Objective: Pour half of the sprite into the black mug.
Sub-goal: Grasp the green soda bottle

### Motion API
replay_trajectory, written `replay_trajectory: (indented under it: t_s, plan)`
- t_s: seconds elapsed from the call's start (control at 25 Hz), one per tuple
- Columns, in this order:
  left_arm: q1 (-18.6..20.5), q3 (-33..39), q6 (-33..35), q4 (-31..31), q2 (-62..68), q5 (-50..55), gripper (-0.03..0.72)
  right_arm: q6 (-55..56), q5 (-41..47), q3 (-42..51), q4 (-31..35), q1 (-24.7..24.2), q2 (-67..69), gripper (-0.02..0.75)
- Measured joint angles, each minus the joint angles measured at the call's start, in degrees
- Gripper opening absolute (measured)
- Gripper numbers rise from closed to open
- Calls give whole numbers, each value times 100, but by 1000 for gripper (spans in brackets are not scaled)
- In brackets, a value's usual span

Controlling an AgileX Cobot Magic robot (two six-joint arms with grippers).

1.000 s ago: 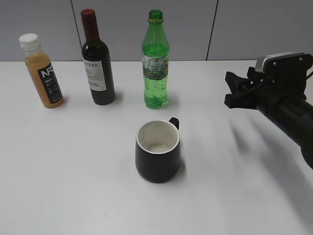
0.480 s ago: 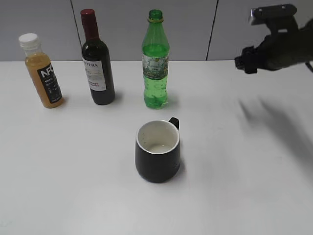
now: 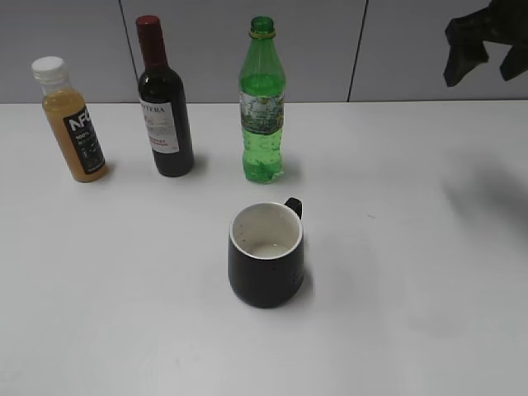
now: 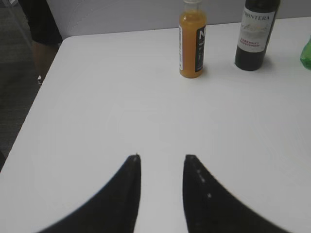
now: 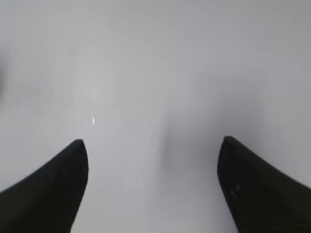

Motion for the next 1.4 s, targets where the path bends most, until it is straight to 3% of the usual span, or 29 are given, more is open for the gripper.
replay_trajectory:
  t_s: [0.16,0.44,1.04,1.4]
  plan:
    - [0,0,0,0,0,0,237,-81,1009,-252,-32,-37,-31,632]
    - [0,0,0,0,0,0,237,-112,1142,600,79,-37,-923,630]
    - [0,0,0,0,0,0,237,-125,299,4778,125,-37,-4660,609]
    - [0,0,0,0,0,0,237,-125,-109,6502,255,-37,-6776,595]
